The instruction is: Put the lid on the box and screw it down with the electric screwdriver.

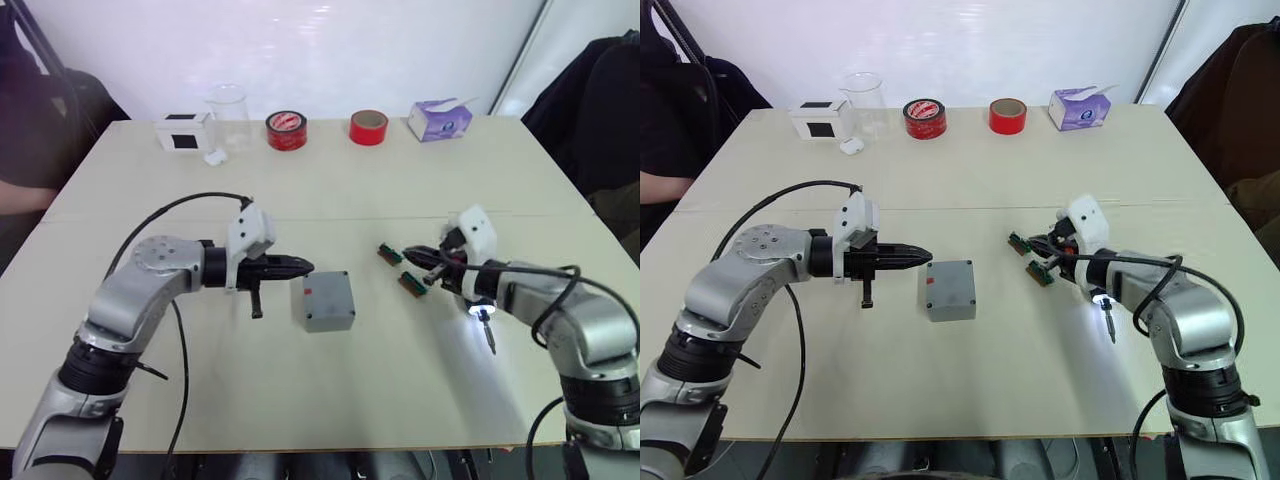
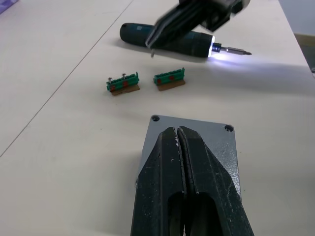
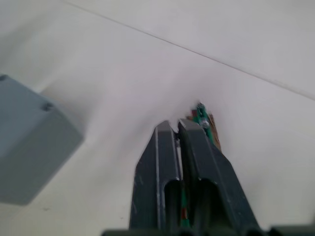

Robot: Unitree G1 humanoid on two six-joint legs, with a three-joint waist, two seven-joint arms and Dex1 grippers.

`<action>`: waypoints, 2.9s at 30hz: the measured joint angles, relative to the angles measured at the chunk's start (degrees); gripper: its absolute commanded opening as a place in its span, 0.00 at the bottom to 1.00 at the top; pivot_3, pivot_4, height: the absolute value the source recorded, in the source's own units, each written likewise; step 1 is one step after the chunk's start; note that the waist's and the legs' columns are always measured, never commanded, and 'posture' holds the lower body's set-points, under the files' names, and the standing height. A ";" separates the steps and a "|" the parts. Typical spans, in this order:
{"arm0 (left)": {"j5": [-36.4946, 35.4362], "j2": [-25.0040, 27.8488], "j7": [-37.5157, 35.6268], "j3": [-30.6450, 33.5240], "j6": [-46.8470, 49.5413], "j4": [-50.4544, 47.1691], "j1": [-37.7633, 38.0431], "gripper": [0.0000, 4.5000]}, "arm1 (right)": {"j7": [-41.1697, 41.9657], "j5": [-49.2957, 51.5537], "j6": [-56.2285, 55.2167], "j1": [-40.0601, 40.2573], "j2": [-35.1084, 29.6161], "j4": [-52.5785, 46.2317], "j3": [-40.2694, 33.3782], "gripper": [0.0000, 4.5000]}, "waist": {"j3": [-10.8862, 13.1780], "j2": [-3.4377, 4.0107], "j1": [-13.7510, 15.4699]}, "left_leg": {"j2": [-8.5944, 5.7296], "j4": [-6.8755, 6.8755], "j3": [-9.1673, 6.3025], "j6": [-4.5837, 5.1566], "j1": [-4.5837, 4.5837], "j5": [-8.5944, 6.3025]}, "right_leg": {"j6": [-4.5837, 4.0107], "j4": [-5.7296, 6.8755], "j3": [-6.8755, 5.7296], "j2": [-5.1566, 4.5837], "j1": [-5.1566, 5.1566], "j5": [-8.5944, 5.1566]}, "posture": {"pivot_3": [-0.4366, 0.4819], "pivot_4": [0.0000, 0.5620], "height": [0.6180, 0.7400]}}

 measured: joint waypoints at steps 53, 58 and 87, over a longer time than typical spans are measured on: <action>0.29 0.11 2.19 0.96 -0.26 -2.20 3.30 0.00 | 3.03 0.77 4.52 -10.17 3.05 2.95 13.89 0.03 | 0.00 -0.01 0.00 | -0.05 0.00 0.00 0.00 -0.02 0.00 | 0.00 0.00 -0.01 -0.07 -0.01 0.00 | 0.48 0.27 1.00; 0.31 0.08 2.23 0.96 -0.26 -2.20 3.30 0.00 | 2.98 0.81 5.22 -10.17 3.16 2.54 14.35 0.03 | 0.00 -0.01 0.01 | -0.04 0.00 0.00 0.00 -0.02 0.00 | 0.00 0.00 -0.01 -0.08 -0.01 0.00 | 0.48 0.27 1.00; 0.31 0.08 3.14 0.96 -0.18 -2.33 3.38 0.00 | 4.09 -1.48 3.20 -10.41 3.26 6.80 16.23 0.03 | 0.00 -0.01 0.00 | -0.04 0.00 0.00 0.00 -0.02 0.00 | 0.00 -0.01 -0.01 -0.08 -0.01 0.00 | 0.48 0.27 1.00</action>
